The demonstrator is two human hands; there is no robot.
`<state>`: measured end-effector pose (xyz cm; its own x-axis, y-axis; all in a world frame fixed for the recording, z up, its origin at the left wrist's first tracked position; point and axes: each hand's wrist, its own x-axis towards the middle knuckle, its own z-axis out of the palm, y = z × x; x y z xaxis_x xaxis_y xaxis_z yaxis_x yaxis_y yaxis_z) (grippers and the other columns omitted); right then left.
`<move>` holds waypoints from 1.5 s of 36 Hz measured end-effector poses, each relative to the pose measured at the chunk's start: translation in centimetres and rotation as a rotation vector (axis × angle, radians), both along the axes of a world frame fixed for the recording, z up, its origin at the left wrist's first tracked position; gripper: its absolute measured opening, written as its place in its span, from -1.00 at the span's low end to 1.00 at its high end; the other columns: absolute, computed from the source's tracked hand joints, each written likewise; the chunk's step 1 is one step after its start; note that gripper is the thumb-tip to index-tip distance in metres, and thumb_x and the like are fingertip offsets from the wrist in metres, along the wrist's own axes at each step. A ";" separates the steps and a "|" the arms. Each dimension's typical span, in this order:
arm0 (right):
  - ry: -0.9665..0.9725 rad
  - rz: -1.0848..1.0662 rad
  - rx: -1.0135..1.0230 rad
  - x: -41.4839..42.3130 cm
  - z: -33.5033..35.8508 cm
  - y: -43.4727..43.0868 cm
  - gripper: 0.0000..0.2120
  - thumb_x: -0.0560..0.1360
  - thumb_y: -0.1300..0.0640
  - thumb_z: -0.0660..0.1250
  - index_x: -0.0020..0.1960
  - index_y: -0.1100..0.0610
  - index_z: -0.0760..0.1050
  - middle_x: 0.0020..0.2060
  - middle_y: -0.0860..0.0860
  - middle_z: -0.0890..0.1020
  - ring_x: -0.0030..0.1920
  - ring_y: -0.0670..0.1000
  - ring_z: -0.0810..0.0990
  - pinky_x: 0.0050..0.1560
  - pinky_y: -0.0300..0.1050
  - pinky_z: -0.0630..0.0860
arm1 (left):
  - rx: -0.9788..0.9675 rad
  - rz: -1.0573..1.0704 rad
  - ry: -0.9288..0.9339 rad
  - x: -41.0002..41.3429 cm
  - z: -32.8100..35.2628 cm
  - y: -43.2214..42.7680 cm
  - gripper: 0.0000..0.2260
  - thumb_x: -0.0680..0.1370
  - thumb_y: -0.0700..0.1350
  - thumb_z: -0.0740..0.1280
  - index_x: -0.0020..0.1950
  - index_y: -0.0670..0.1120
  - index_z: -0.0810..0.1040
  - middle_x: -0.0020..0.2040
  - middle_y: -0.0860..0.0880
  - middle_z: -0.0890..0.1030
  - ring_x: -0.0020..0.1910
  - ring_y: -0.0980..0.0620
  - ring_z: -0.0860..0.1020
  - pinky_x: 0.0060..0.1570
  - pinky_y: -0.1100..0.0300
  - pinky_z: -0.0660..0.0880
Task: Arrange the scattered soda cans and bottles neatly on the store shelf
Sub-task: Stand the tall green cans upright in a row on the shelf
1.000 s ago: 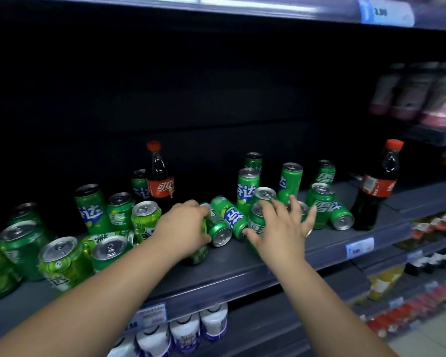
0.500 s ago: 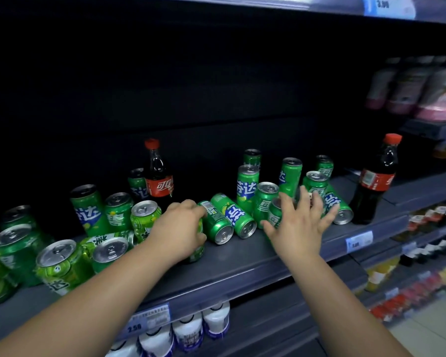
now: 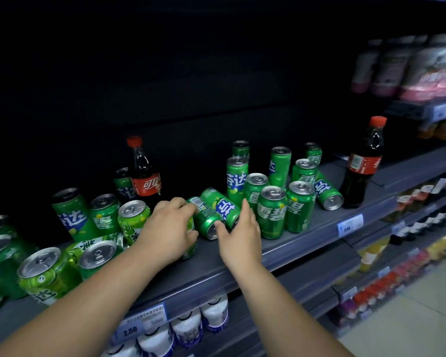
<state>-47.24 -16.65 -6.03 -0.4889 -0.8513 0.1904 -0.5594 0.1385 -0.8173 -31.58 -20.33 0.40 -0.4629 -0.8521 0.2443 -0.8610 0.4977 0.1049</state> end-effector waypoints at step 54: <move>0.015 0.923 -0.562 8.3 19.7 4.1 -0.73 0.23 -0.08 0.54 -0.07 -0.14 0.65 0.12 -0.16 0.67 0.13 -0.17 0.63 0.20 -0.19 0.51 | -0.337 0.297 0.205 22.1 7.3 10.1 -0.65 0.39 0.15 0.35 0.10 0.03 0.61 0.13 0.05 0.60 0.14 -0.03 0.56 0.17 0.05 0.51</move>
